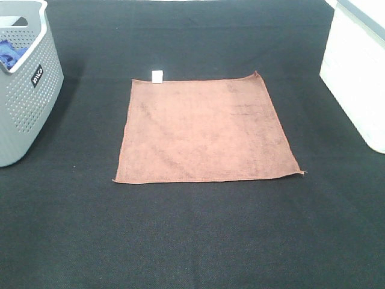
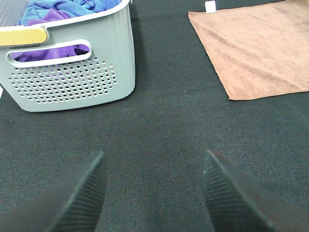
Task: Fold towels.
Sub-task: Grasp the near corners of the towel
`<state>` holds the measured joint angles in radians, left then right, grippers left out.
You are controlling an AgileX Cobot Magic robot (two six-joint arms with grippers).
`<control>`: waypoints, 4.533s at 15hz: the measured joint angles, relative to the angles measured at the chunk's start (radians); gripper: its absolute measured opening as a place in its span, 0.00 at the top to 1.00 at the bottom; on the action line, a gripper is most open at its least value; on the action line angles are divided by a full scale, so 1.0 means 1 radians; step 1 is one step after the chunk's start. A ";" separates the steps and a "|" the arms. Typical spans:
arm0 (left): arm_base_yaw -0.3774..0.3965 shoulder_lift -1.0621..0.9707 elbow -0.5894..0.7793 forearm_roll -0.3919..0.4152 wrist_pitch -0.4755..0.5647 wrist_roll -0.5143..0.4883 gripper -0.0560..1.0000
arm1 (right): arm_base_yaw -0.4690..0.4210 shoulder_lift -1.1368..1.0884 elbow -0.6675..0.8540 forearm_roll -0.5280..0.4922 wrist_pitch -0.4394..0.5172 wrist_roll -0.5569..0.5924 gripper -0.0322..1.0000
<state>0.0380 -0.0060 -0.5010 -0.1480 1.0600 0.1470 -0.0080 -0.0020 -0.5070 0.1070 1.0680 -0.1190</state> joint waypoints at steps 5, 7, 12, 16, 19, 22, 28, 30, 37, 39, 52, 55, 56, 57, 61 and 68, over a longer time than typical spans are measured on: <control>0.000 0.000 0.000 0.000 0.000 0.000 0.41 | 0.000 0.000 0.000 0.000 0.000 0.000 0.27; 0.000 0.000 0.000 0.000 0.000 0.000 0.41 | 0.000 0.000 0.000 0.000 0.000 0.000 0.27; 0.000 0.000 0.000 0.000 0.000 0.000 0.41 | 0.000 0.000 0.000 0.000 0.000 0.000 0.27; 0.000 0.000 0.000 0.000 0.000 0.000 0.41 | 0.000 0.000 0.000 0.000 0.000 0.000 0.27; 0.000 0.000 0.000 0.000 0.000 0.000 0.41 | 0.000 0.000 0.000 0.000 0.000 0.000 0.27; 0.000 0.036 -0.013 -0.028 -0.109 -0.008 0.41 | 0.000 0.034 -0.013 0.021 -0.064 0.000 0.27; 0.000 0.324 -0.013 -0.192 -0.412 -0.034 0.41 | 0.000 0.344 -0.016 0.100 -0.325 0.002 0.27; 0.000 0.570 -0.023 -0.351 -0.452 0.026 0.41 | 0.000 0.565 -0.021 0.189 -0.393 0.000 0.27; 0.000 1.339 -0.101 -0.899 -0.425 0.545 0.41 | 0.000 1.286 -0.316 0.217 -0.398 -0.048 0.27; -0.001 1.494 -0.185 -0.942 -0.394 0.569 0.41 | 0.000 1.426 -0.394 0.223 -0.396 -0.049 0.27; -0.160 2.003 -0.498 -0.970 -0.447 0.545 0.38 | 0.000 2.010 -0.685 0.491 -0.320 -0.328 0.27; -0.165 2.050 -0.526 -0.984 -0.462 0.545 0.38 | 0.000 2.048 -0.703 0.498 -0.323 -0.342 0.27; -0.184 2.076 -0.553 -0.989 -0.463 0.545 0.38 | 0.000 2.065 -0.704 0.504 -0.323 -0.348 0.27; -0.184 2.076 -0.553 -0.989 -0.463 0.545 0.38 | 0.000 2.065 -0.704 0.504 -0.323 -0.348 0.27; -0.272 2.136 -0.642 -1.010 -0.461 0.545 0.38 | 0.052 2.106 -0.714 0.519 -0.339 -0.369 0.27; -0.291 2.168 -0.665 -1.040 -0.472 0.537 0.89 | 0.079 2.134 -0.725 0.511 -0.397 -0.304 0.87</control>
<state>-0.2530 2.1620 -1.1660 -1.1880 0.5880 0.6840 0.0710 2.1320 -1.2320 0.6180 0.6710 -0.4230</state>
